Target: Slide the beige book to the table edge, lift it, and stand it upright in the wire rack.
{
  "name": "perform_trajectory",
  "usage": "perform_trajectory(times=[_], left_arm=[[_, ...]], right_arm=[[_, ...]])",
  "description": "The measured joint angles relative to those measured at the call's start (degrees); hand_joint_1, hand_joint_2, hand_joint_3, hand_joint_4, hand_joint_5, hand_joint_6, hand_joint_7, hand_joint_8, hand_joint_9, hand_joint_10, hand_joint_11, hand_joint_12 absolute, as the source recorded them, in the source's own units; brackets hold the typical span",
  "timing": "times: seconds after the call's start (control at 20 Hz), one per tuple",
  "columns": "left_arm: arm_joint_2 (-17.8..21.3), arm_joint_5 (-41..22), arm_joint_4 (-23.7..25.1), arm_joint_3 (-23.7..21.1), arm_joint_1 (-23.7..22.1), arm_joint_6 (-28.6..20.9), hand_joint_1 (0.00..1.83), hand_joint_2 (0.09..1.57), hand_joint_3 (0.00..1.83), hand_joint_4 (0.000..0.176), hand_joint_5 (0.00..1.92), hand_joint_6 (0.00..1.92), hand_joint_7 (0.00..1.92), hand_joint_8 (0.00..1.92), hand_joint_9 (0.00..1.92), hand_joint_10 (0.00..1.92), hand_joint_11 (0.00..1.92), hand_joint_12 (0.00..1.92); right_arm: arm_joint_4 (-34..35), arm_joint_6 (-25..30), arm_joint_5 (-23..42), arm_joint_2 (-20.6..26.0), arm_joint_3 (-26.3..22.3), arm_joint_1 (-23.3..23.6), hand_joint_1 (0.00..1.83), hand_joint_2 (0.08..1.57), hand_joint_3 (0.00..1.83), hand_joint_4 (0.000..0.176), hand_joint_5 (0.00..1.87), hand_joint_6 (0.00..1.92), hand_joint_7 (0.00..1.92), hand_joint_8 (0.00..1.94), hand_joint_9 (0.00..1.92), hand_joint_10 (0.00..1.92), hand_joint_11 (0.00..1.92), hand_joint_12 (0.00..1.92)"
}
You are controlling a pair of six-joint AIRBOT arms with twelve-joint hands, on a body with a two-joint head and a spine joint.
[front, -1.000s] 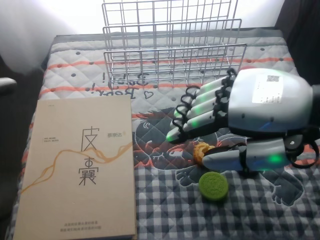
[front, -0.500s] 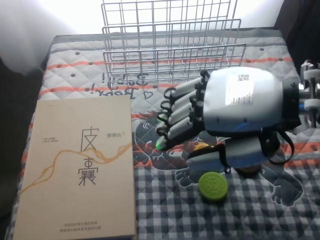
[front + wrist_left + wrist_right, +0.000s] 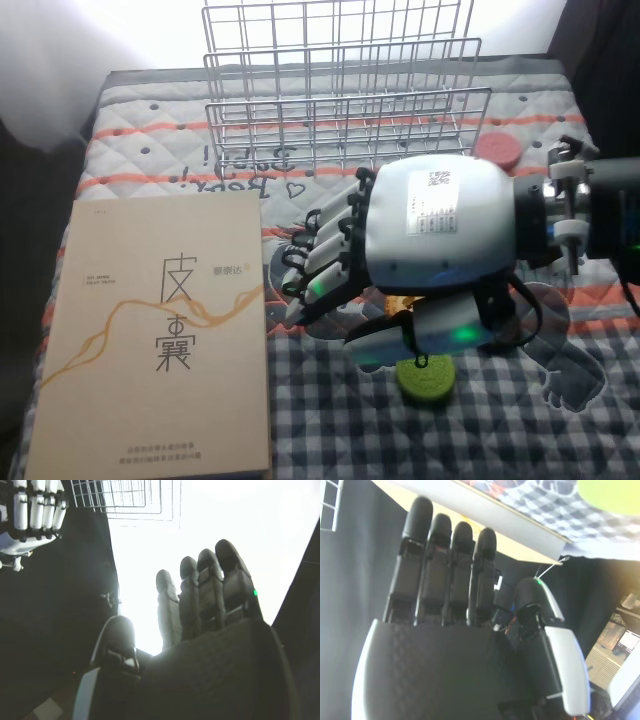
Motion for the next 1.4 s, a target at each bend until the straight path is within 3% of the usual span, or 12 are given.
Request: perform_trajectory(times=[0.1,0.2,0.6,1.0,1.1,1.25,1.3,1.4], left_arm=[[-0.2,0.2,0.2,0.1,-0.2,-0.3,0.01,1.41,0.00,0.092,0.44,0.00,0.35,0.00,0.28,0.00,0.00,0.60],[-0.2,0.0,0.2,0.2,-0.3,-0.7,0.04,1.41,0.00,0.070,0.46,0.00,0.35,0.00,0.27,0.00,0.00,0.49],[-0.5,0.2,0.4,0.3,-0.3,-1.5,0.05,1.42,0.00,0.070,0.47,0.00,0.36,0.00,0.29,0.00,0.00,0.59],[-0.5,-0.1,0.5,0.3,-0.3,-1.8,0.12,1.42,0.00,0.052,0.49,0.00,0.36,0.00,0.29,0.00,0.00,0.59],[-0.5,-0.3,0.5,0.4,-0.3,-1.9,0.15,1.42,0.00,0.040,0.50,0.01,0.38,0.01,0.31,0.01,0.00,0.61],[-0.5,-0.3,0.7,0.6,-0.3,-2.3,0.15,1.42,0.00,0.054,0.48,0.00,0.39,0.00,0.32,0.01,0.00,0.66],[-0.5,-0.2,0.9,0.7,-0.3,-2.4,0.17,1.41,0.00,0.048,0.48,0.00,0.40,0.00,0.33,0.01,0.00,0.71],[-0.4,-0.3,0.9,0.9,-0.3,-2.7,0.20,1.42,0.00,0.055,0.48,0.00,0.40,0.00,0.32,0.01,0.00,0.73]], right_arm=[[0.1,0.0,0.0,-0.7,0.2,0.1,0.12,1.53,0.00,0.000,0.67,0.00,0.62,0.00,0.60,0.00,0.47,0.90],[0.1,0.0,0.1,-1.1,0.3,0.2,0.08,1.53,0.00,0.000,0.65,0.00,0.61,0.00,0.57,0.00,0.42,0.89],[2.4,0.0,0.0,-3.5,2.0,0.2,0.00,1.54,0.00,0.000,0.63,0.00,0.60,0.00,0.56,0.00,0.35,0.81],[4.3,0.0,0.0,-6.0,3.4,0.2,0.00,1.52,0.00,0.000,0.63,0.00,0.59,0.00,0.57,0.00,0.37,0.83],[5.0,0.0,0.0,-6.0,3.8,0.2,0.00,1.52,0.00,0.000,0.62,0.00,0.58,0.00,0.58,0.00,0.35,0.86],[5.2,0.0,-0.4,-6.7,4.5,0.2,0.09,1.51,0.00,0.000,0.67,0.00,0.63,0.00,0.62,0.01,0.41,0.84],[5.5,0.0,-0.4,-7.2,4.6,0.2,0.12,1.51,0.00,0.000,0.68,0.00,0.64,0.00,0.63,0.01,0.42,0.84],[5.7,0.0,-0.3,-8.1,4.9,0.2,0.13,1.51,0.00,0.000,0.67,0.00,0.64,0.00,0.63,0.00,0.41,0.83]])
